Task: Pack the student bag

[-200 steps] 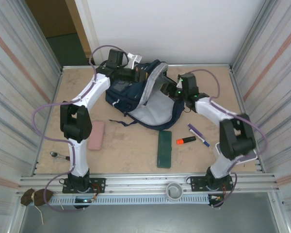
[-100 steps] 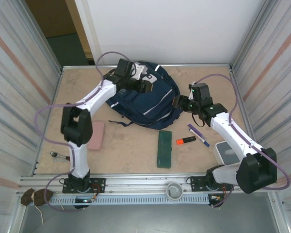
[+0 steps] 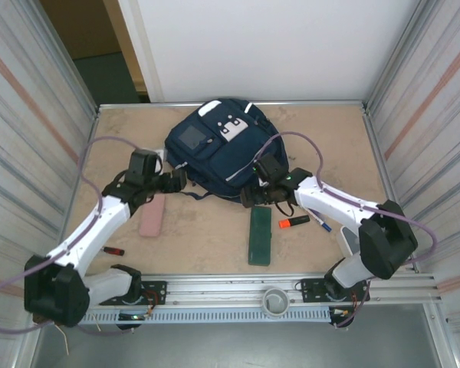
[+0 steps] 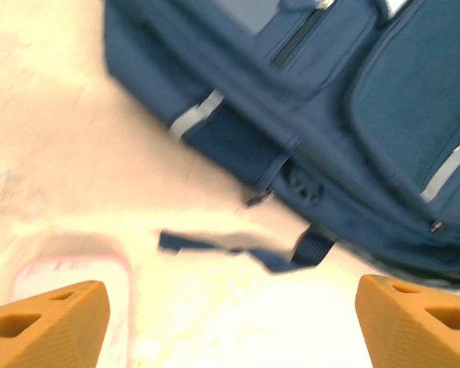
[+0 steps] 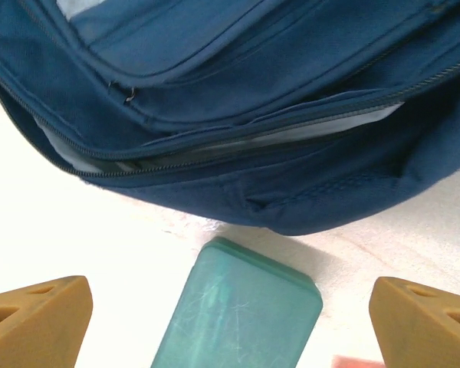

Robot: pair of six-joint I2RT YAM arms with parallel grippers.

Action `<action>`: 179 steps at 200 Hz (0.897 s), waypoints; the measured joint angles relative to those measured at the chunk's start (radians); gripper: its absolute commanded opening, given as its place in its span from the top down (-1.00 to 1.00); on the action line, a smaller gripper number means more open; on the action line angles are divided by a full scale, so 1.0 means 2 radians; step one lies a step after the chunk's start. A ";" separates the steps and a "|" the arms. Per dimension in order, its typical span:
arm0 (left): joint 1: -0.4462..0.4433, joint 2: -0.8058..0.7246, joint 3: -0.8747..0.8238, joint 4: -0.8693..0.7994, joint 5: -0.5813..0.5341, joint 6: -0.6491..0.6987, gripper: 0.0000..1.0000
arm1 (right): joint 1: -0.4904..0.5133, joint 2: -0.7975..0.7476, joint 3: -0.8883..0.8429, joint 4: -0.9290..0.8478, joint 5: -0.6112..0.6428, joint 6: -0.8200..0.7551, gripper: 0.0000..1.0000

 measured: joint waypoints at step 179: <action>-0.053 0.120 0.021 0.007 0.004 -0.050 -0.77 | 0.102 -0.047 -0.077 -0.051 0.047 0.145 -0.99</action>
